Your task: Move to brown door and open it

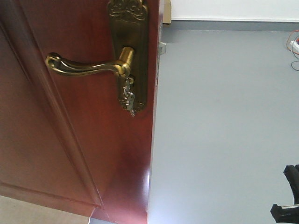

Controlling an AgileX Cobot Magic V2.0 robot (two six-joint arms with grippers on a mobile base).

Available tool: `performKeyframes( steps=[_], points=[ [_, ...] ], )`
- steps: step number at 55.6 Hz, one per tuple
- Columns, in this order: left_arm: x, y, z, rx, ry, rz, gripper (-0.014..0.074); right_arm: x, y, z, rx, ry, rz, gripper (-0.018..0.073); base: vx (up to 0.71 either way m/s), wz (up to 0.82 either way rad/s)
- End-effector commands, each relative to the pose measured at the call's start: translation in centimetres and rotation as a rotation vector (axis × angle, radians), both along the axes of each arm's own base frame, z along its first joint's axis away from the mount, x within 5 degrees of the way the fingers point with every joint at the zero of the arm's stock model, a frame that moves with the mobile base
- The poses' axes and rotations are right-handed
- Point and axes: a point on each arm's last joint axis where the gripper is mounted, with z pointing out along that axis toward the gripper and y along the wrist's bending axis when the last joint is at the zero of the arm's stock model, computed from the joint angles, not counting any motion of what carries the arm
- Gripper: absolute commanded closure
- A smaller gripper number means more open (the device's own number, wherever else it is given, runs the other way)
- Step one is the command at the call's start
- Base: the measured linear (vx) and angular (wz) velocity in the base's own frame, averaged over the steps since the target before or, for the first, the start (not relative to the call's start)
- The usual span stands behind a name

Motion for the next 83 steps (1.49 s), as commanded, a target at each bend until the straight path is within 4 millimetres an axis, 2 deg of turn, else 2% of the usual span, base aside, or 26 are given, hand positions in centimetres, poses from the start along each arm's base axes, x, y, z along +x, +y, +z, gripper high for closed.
performKeyframes(
  steps=[1, 83],
  points=[
    [-0.26, 0.11, 1.08, -0.015, -0.032, 0.010, 0.0603, 0.18, -0.04, 0.61, -0.006, -0.082, -0.002, 0.0559, 0.11, 0.01],
    [-0.26, 0.11, 1.08, -0.015, -0.032, 0.010, 0.0603, 0.17, -0.04, 0.59, -0.006, -0.080, -0.002, 0.0559, 0.04, 0.00]
  ],
)
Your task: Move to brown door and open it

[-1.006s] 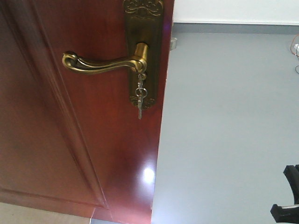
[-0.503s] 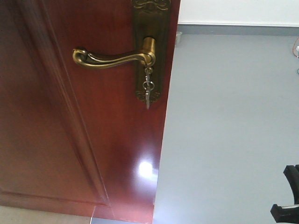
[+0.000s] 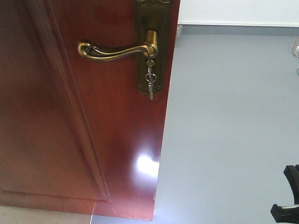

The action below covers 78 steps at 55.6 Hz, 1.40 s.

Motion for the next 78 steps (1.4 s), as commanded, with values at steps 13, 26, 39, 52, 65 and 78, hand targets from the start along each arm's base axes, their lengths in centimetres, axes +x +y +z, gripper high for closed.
performKeyframes(
  steps=[13, 26, 39, 52, 65, 78],
  points=[
    [-0.3, 0.1, 1.1, -0.015, -0.035, 0.010, 0.0603, 0.2, 0.0, 0.6, -0.006, -0.080, -0.002, 0.0559, 0.00, 0.00],
    [-0.1, 0.1, 1.0, 0.042, -0.047, 0.016, 0.0603, 0.2, 0.0, 0.6, -0.006, -0.083, -0.002, 0.0559, 0.00, 0.00],
    [-0.1, 0.5, 1.4, 0.071, -0.093, 0.064, 0.0603, 0.2, 0.0, 0.6, -0.006, -0.083, -0.002, 0.0559, 0.00, 0.00],
    [-1.4, 1.1, 1.0, 0.129, -0.094, 0.106, 0.0603, 0.2, 0.0, 0.6, -0.006, -0.083, -0.002, 0.0559, 0.00, 0.00],
    [-6.8, 1.7, -1.8, 0.076, -0.227, 0.089, 0.0603, 0.2, 0.0, 0.6, -0.006, -0.083, -0.002, 0.0559, 0.00, 0.00],
    [-12.2, 2.7, -8.7, 0.057, -0.246, 0.096, 0.0603, 0.2, 0.0, 0.6, -0.006, -0.083, -0.002, 0.0559, 0.00, 0.00]
  ],
)
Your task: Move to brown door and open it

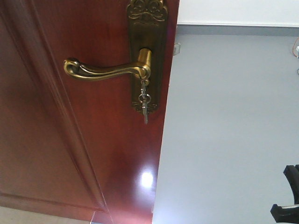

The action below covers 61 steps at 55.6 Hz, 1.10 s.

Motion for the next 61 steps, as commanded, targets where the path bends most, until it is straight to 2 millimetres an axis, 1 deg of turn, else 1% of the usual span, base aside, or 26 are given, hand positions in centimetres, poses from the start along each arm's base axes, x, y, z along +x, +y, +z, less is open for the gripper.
performKeyframes(
  steps=[1, 6, 9, 12, 19, 23, 34, 44, 61],
  points=[
    [-1.8, 0.2, -1.6, -0.034, -0.072, -0.014, 0.0603, 0.2, 0.0, 0.6, -0.006, -0.083, -0.002, 0.0559, 0.00, 0.00],
    [-2.6, 0.5, -5.2, -0.033, -0.014, 0.000, 0.0603, 0.2, 0.0, 0.6, -0.006, -0.083, -0.002, 0.0559, 0.00, 0.00],
    [-3.0, 0.6, -7.0, -0.045, 0.009, 0.005, 0.0603, 0.2, 0.0, 0.6, -0.006, -0.083, -0.002, 0.0559, 0.00, 0.00],
    [-2.8, 0.6, -8.8, -0.041, 0.056, 0.009, 0.0603, 0.2, 0.0, 0.6, -0.006, -0.083, -0.002, 0.0559, 0.00, 0.00],
    [-2.2, 0.5, -11.4, -0.029, 0.142, 0.014, 0.0603, 0.2, 0.0, 0.6, -0.006, -0.084, -0.002, 0.0559, 0.00, 0.01],
    [-2.2, 0.6, -11.7, -0.021, 0.181, 0.022, 0.0603, 0.2, 0.0, 0.6, -0.006, -0.083, -0.002, 0.0559, 0.00, 0.00],
    [-2.2, 0.6, -12.0, -0.004, 0.203, 0.030, 0.0603, 0.2, 0.0, 0.6, -0.006, -0.079, -0.002, 0.0559, 0.00, 0.00],
    [-2.2, 0.6, -12.0, -0.083, 0.220, 0.015, 0.0603, 0.2, 0.0, 0.6, -0.006, -0.079, -0.002, 0.0559, 0.00, 0.00],
    [-2.2, 0.6, -12.1, -0.083, 0.224, 0.016, 0.0603, 0.2, 0.0, 0.6, -0.006, -0.079, -0.002, 0.0559, 0.00, 0.00]
  ],
)
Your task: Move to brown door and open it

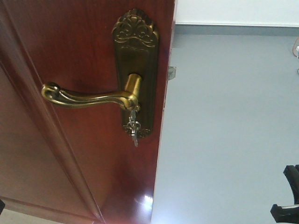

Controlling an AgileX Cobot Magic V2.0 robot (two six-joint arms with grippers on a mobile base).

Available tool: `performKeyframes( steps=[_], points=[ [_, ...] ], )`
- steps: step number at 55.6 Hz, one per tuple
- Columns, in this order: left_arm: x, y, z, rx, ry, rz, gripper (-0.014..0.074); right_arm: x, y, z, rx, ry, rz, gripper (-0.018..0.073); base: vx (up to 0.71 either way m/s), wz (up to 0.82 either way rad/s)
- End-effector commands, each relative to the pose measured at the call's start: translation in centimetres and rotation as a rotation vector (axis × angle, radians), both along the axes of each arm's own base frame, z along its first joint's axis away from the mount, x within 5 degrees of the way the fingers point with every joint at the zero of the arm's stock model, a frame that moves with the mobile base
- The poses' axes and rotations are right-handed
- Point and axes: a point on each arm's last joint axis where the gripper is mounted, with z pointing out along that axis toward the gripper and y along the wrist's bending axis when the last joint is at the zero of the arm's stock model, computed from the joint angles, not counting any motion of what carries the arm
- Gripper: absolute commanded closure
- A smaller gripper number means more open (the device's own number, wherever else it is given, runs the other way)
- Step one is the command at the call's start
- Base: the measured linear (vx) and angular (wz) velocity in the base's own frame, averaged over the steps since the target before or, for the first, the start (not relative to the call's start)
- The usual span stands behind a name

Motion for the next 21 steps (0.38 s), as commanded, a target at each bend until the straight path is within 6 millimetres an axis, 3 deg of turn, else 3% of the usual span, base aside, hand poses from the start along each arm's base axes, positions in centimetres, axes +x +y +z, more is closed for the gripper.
performKeyframes(
  steps=[1, 21],
  points=[
    [-0.12, -0.06, 1.29, -0.030, -0.099, -0.008, 0.0603, 0.17, -0.04, 0.58, -0.006, -0.079, -0.002, 0.0559, 0.00, 0.00],
    [-0.12, -0.06, 1.29, -0.030, -0.099, -0.008, 0.0603, 0.17, -0.04, 0.58, -0.006, -0.079, -0.002, 0.0559, 0.00, 0.00]
  ],
)
